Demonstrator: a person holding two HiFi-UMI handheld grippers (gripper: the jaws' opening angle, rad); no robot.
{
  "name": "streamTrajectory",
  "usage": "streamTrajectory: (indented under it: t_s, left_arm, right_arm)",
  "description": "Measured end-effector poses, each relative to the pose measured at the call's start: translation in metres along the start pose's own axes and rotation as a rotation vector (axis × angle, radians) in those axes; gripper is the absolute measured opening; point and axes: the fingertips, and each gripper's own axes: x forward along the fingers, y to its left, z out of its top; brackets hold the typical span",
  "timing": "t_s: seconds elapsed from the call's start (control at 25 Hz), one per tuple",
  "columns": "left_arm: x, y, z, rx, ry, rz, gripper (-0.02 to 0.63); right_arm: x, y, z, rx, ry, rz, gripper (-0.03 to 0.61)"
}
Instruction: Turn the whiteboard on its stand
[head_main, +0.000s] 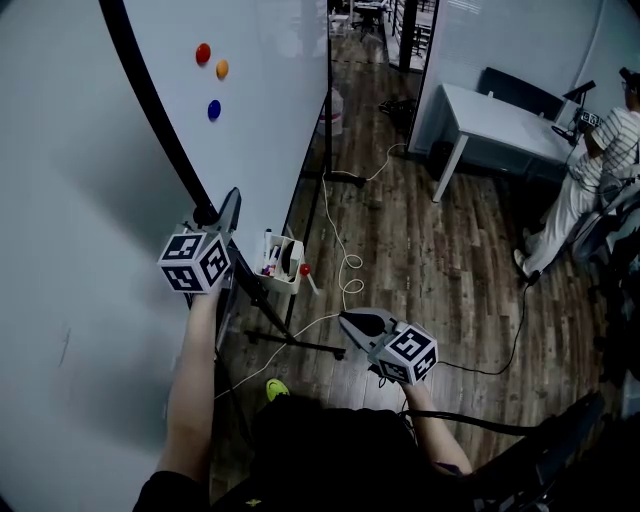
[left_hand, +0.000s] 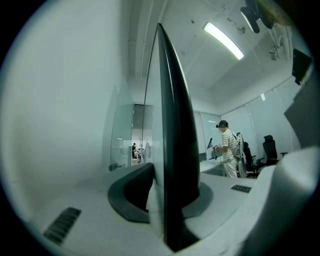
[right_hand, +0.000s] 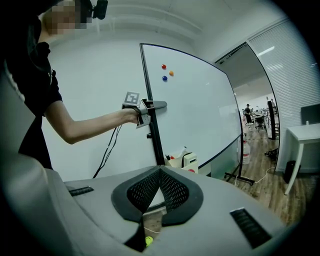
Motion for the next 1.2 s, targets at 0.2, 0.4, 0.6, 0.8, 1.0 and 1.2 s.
streamTrajectory:
  t_s: [0.2,0.4,0.6,0.8,1.0,1.2]
  left_arm:
    - [0.004,0.005,-0.008,-0.001,-0.001,0.0,0.086]
    - [0.007,0.007,-0.013,-0.004,-0.002,-0.004,0.087]
    - [0.007,0.003,-0.007,-0.007,0.0,-0.012,0.087]
    - [0.011,0.009,-0.016,-0.016,-0.003,-0.023,0.092]
    - [0.009,0.007,-0.01,-0.015,-0.013,-0.015,0.089]
    - [0.003,0.01,-0.006,-0.026,-0.012,0.022,0.072]
  right_arm:
    - [-0.001,0.013,-0.011,-0.009,0.012,0.013,0.025]
    - [-0.003,0.018,-0.019,-0.007,0.01,-0.005,0.025]
    - [-0.012,0.024,-0.016,-0.001,0.004,-0.02,0.025]
    - [-0.012,0.026,-0.026,0.009,0.002,-0.031,0.025]
    - [-0.02,0.028,-0.026,0.019,-0.003,-0.056,0.025]
    - [-0.025,0.037,-0.024,0.023,-0.002,-0.049,0.025]
